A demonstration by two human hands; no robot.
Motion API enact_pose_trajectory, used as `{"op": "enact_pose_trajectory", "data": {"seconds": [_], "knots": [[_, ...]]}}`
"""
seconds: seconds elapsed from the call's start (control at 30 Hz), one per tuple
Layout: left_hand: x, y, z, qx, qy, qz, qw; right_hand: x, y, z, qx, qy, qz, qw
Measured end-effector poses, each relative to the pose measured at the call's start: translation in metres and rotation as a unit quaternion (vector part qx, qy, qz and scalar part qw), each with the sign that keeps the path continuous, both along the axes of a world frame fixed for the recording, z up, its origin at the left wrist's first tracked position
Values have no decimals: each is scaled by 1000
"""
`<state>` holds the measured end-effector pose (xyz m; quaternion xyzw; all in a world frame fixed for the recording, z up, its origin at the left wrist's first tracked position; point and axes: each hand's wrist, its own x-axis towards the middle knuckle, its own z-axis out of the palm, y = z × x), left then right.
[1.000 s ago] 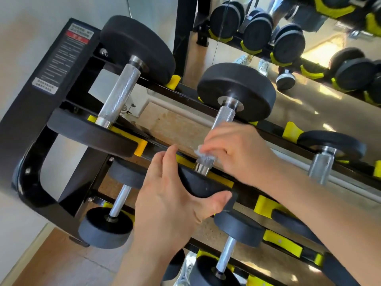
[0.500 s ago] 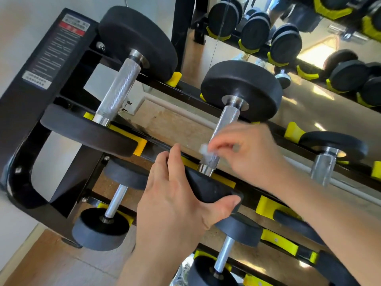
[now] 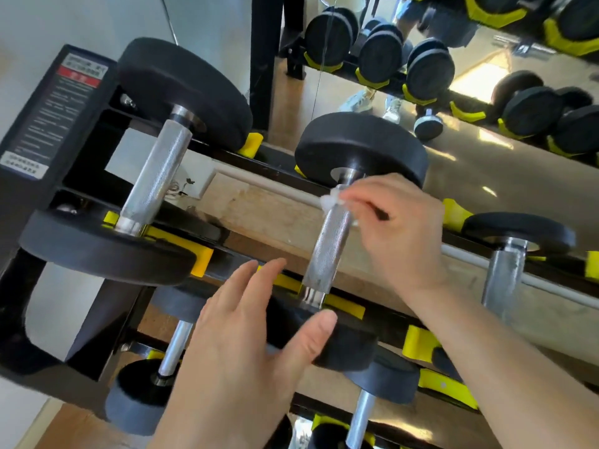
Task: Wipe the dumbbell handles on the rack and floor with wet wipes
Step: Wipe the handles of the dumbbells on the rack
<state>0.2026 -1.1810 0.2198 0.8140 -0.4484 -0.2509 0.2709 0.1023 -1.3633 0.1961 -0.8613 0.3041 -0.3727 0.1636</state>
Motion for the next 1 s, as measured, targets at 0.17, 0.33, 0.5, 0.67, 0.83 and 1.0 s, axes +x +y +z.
{"op": "enact_pose_trajectory", "data": {"seconds": [0.17, 0.33, 0.5, 0.67, 0.83, 1.0], "knots": [[19, -62, 18, -166, -136, -62, 975, -2, 40, -11, 126, -49, -7, 991], [32, -113, 5, -91, -92, -106, 986, -4, 33, -8, 243, -158, -63, 955], [46, -118, -2, -69, -59, -111, 990, -13, 35, -13, 186, -71, -83, 976], [38, -134, -11, -140, -13, 19, 990, 7, 21, -16, 79, -65, -116, 988], [31, -124, 1, -108, 31, 4, 994, 15, 20, -15, 77, -72, -133, 985], [26, -134, 0, -80, 191, 107, 973, -4, 26, -11, 222, -115, -139, 958]]}}
